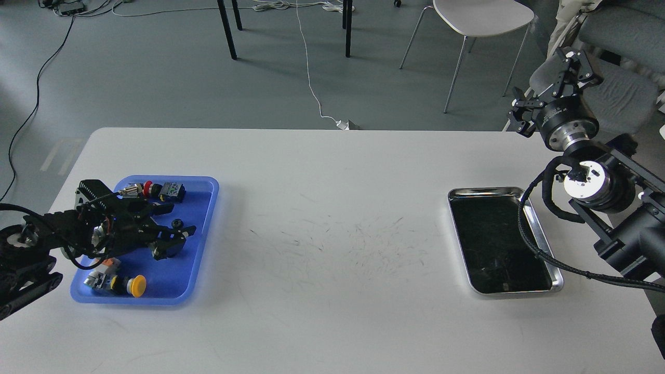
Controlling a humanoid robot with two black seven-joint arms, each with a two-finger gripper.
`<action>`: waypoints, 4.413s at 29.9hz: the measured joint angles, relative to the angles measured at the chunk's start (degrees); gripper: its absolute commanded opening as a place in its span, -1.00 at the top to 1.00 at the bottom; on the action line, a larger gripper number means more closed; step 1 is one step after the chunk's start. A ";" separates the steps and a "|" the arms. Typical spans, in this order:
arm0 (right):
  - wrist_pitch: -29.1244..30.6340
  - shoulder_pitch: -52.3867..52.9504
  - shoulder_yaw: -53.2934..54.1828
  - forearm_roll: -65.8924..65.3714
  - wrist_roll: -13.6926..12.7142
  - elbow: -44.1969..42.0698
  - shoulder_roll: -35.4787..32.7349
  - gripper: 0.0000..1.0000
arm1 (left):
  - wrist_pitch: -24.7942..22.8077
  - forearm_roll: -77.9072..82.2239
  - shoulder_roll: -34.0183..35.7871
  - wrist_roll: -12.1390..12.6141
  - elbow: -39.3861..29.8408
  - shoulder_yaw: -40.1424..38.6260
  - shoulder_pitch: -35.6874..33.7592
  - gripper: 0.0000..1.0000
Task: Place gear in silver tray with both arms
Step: 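Close the left hand around the small black gear, then lift the black gear and carry it toward the silver tray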
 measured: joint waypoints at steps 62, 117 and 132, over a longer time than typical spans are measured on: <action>-0.06 -0.60 -0.78 -1.75 0.09 -0.11 0.80 -0.98 | 2.26 -0.51 -0.01 0.01 2.09 3.19 0.40 0.71; 0.01 -0.41 -3.68 -3.08 0.09 0.04 -0.39 -0.98 | -12.32 -30.74 1.08 0.00 -24.72 -4.06 -21.61 0.84; -1.80 4.17 -3.14 -3.02 -0.14 -0.67 -1.78 -0.98 | -12.43 -24.46 -21.08 0.01 -18.25 4.01 -21.14 0.83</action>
